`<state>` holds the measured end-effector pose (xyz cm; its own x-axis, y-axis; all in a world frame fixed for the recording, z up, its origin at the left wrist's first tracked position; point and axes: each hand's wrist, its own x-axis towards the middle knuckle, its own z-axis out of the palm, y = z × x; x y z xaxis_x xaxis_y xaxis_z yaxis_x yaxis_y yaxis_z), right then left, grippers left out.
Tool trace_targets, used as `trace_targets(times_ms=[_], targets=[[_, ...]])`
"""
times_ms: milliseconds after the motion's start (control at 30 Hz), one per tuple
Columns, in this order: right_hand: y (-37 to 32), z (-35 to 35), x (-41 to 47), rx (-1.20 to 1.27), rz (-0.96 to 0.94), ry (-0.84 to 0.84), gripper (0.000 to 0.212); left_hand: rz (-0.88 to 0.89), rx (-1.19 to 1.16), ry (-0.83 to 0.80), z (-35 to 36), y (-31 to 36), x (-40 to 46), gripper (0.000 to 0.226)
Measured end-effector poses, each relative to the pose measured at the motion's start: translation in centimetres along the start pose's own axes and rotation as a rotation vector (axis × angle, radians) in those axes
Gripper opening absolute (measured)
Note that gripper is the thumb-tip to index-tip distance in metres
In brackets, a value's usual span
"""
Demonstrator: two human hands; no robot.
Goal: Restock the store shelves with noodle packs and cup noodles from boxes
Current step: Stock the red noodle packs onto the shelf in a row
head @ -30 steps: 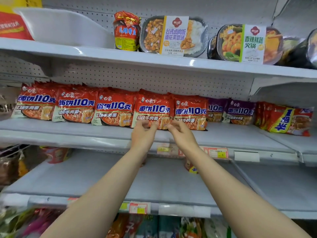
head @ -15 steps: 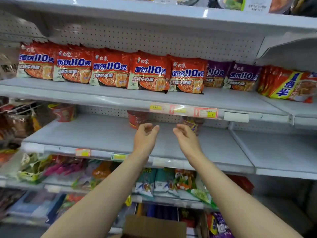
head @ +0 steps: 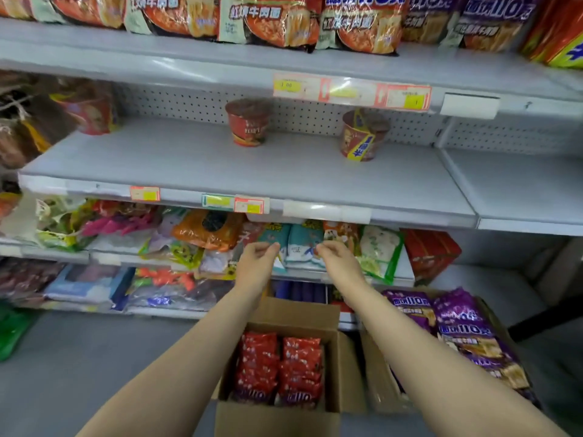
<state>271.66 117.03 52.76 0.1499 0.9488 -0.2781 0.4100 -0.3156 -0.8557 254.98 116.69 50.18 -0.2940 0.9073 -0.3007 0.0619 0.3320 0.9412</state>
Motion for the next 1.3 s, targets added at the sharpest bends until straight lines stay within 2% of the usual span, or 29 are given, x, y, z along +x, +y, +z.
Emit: trace_targets(times_ms=[133, 333, 433, 633, 800, 1000, 1067, 1200, 1300], targets=[[3.1, 1.5, 0.3, -0.024, 0.120, -0.029, 0.034, -0.100, 0.027, -0.025, -0.6, -3.4, 1.2, 0.034], [7.5, 3.5, 0.8, -0.048, 0.322, -0.019, 0.038, -0.240, 0.098, -0.095, -1.0, -8.4, 3.3, 0.032], [10.5, 5.0, 1.0, -0.046, 0.420, -0.009, 0.022, -0.278, 0.164, -0.138, -0.8, -11.2, 4.7, 0.025], [16.7, 6.9, 1.8, -0.007, 0.540, 0.013, 0.017, -0.347, 0.239, -0.229, -0.1, -17.6, 5.4, 0.031], [21.1, 7.7, 2.9, -0.001, 0.680, -0.008, 0.015, -0.471, 0.249, -0.244, 0.8, -23.5, 5.4, 0.017], [29.8, 9.8, 5.6, 0.001, 0.757, -0.005, 0.018, -0.507, 0.191, -0.228, 2.5, -31.0, 6.0, 0.024], [32.4, 10.9, 6.4, -0.018, 0.774, -0.004, 0.023, -0.501, 0.230, -0.227, 2.7, -34.0, 6.1, 0.021], [38.5, 13.2, 7.5, -0.044, 0.835, 0.000, 0.027, -0.503, 0.322, -0.205, 2.9, -40.6, 6.7, 0.028], [42.7, 14.5, 8.0, -0.052, 0.870, -0.004, 0.020, -0.478, 0.430, -0.204, 2.8, -44.6, 6.9, 0.024]])
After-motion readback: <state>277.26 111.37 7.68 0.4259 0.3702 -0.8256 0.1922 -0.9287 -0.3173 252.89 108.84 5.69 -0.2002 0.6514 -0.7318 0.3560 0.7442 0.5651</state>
